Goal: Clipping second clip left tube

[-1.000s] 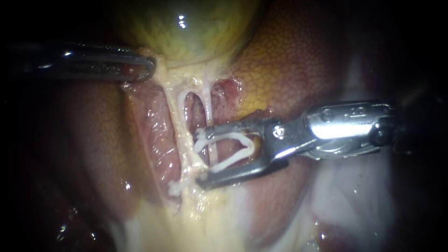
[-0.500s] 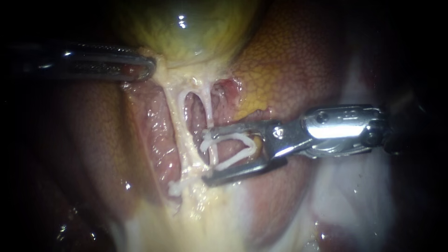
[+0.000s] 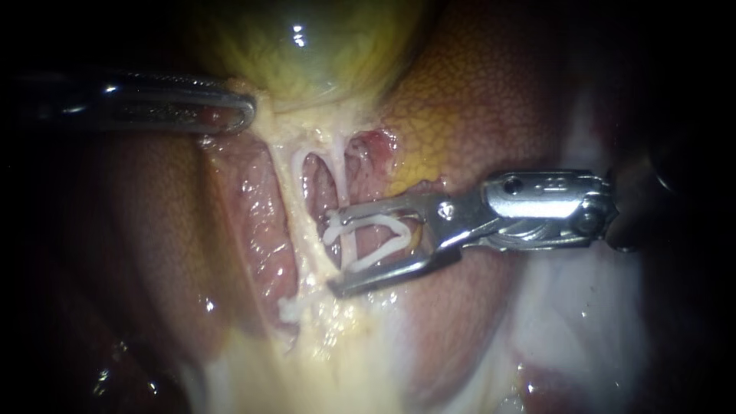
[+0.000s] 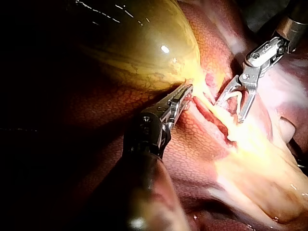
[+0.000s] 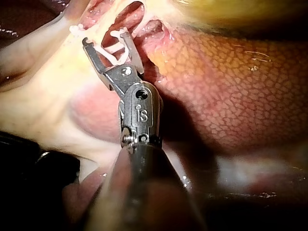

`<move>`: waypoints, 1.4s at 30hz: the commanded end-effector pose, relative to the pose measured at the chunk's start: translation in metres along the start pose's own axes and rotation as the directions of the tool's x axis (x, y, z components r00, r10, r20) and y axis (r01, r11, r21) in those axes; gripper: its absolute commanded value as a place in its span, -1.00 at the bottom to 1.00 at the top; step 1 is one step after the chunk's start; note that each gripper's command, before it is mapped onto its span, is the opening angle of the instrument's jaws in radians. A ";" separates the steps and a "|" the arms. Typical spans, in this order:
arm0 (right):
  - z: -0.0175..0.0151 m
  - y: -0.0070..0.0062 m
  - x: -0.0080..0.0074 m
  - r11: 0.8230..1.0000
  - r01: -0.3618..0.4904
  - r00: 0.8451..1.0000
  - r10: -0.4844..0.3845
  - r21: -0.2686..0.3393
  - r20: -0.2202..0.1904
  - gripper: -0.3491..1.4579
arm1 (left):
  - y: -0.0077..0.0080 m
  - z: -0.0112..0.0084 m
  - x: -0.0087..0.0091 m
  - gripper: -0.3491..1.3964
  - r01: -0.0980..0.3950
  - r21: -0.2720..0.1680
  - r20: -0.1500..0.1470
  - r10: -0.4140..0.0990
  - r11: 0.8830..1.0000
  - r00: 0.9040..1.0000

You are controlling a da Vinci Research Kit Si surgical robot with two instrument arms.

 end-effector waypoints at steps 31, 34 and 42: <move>0.0048 -0.0034 0.0008 0.963 -0.065 0.982 0.108 0.263 -0.153 -0.13 | 0.0000 0.0001 0.0000 -1.00 0.000 -0.001 0.000 0.000 1.000 1.000; 0.0050 -0.0040 0.0009 0.959 -0.061 0.982 0.108 0.278 -0.156 -0.15 | 0.0000 0.0001 0.0000 -1.00 0.000 -0.001 0.000 0.000 1.000 1.000; 0.0047 -0.0038 0.0014 0.959 -0.076 0.980 0.123 0.272 -0.158 -0.30 | 0.0000 0.0000 0.0000 -1.00 0.000 -0.001 0.000 0.000 1.000 1.000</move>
